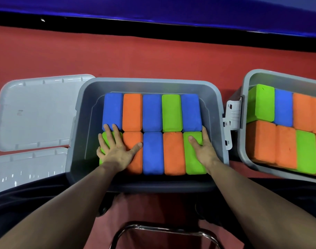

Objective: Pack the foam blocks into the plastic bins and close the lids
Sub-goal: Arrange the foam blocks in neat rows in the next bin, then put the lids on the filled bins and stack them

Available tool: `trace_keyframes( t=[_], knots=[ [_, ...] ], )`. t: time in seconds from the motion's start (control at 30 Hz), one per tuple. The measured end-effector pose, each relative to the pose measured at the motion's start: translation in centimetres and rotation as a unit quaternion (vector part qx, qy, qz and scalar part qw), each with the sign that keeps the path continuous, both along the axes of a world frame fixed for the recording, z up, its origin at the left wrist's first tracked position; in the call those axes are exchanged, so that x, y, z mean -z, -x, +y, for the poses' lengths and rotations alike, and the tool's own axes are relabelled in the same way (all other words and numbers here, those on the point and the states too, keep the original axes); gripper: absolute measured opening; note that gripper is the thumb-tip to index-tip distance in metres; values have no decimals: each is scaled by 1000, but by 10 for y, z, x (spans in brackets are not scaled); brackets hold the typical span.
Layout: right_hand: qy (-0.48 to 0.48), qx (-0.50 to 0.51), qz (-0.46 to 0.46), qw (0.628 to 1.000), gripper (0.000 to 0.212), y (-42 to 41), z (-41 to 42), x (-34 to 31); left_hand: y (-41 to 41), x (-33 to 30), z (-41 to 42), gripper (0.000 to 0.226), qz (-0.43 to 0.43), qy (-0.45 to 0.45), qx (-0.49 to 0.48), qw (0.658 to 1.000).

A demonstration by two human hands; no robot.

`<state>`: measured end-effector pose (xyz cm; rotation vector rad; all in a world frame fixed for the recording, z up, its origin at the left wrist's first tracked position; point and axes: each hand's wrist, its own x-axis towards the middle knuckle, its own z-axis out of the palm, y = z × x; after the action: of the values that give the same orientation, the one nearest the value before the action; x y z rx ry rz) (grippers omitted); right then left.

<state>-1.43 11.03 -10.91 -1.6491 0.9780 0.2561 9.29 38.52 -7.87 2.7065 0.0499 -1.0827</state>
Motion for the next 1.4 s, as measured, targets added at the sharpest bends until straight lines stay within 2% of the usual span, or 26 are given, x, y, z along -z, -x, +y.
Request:
trace_keyframes(
  t=[0.27,0.53,0.67,0.77,0.87,1.07,1.23,1.4],
  knots=[
    [28,17,-38,999,69,1,6,0,-4,4,-7,120,-7,-5,-15,1000],
    [52,4,8,999,70,1,6,-7,-1,5,-10,122,-2,-20,-19,1000],
    [128,-15,37,991,71,-1,8,-23,4,3,-14,121,-24,-24,-17,999],
    [198,-58,9,979,68,-2,16,-43,13,-4,-15,106,-80,-29,16,996],
    [242,-153,-22,958,66,-13,27,-67,19,-18,-18,87,-149,14,42,988],
    [334,-280,-76,897,62,-48,63,-119,-18,-84,-19,77,-261,73,77,959],
    [364,-319,-124,866,63,-81,102,-165,-48,-144,16,83,-312,105,69,942],
    [376,-367,-145,838,64,-108,144,-193,-70,-177,66,76,-282,121,39,951]
  ],
)
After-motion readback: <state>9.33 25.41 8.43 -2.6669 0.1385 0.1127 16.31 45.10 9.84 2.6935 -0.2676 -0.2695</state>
